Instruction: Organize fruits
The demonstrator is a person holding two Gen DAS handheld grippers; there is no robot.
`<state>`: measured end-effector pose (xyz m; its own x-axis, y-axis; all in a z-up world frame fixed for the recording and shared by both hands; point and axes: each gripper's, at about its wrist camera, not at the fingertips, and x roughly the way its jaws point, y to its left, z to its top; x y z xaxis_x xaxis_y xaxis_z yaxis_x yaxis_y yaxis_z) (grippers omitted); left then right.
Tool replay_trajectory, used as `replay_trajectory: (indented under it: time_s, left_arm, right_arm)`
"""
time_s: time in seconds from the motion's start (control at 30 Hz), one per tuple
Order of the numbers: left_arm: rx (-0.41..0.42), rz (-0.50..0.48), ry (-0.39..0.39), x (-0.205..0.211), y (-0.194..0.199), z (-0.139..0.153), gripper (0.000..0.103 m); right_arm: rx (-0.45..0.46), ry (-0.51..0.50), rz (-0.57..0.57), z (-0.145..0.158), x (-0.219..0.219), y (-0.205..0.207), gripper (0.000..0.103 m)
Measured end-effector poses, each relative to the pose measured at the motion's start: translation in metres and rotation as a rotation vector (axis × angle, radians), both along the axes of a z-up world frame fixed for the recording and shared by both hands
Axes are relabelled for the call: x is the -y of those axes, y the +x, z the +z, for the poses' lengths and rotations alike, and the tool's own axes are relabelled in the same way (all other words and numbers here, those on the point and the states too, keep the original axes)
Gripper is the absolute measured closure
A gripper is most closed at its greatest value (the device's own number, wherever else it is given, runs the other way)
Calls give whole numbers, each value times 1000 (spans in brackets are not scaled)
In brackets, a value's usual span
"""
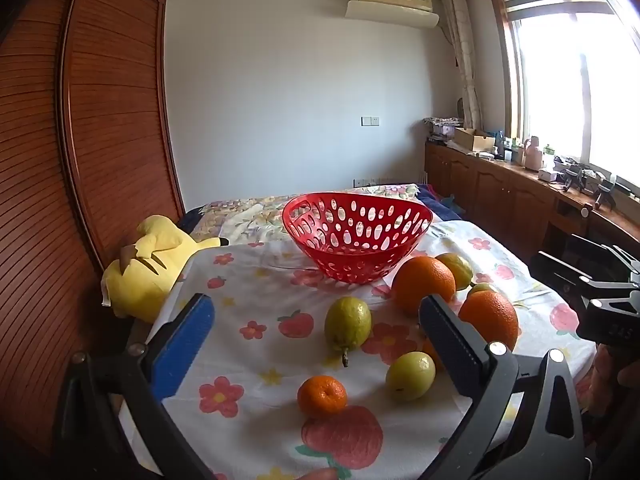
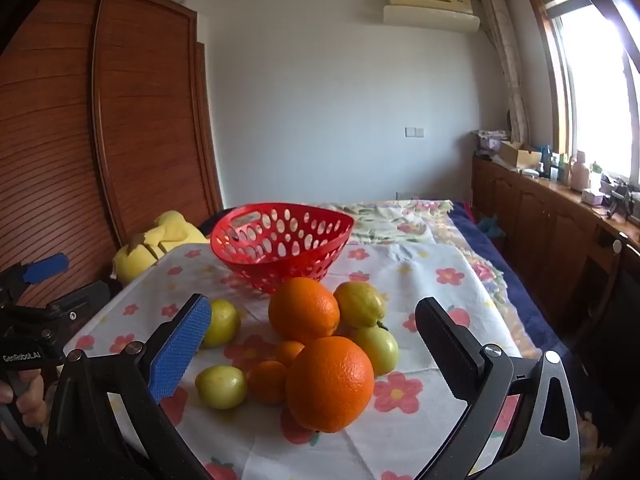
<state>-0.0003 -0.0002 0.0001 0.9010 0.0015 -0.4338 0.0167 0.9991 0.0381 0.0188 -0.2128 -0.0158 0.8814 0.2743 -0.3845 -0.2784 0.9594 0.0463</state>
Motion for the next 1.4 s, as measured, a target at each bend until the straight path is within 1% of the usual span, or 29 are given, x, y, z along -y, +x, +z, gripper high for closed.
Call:
replay_trajectory:
  time_s: [0.27, 0.43, 0.8, 0.93, 1.4]
  left_arm:
    - [6, -5, -9, 0, 0, 0, 0]
    - [11, -6, -10, -1, -6, 8, 0]
    - [17, -6, -8, -1, -9, 12, 0]
    - [14, -5, -7, -1, -12, 18, 0]
    - [19, -4, -5, -2, -13, 19, 0]
  right_arm:
    - [6, 4, -5, 3, 1, -2, 0]
    - [9, 5, -9, 3, -1, -1, 0]
    - [20, 3, -15, 7, 3, -8, 0]
    - [20, 1, -14, 7, 2, -8, 0]
    - [23, 1, -14, 8, 2, -8, 0]
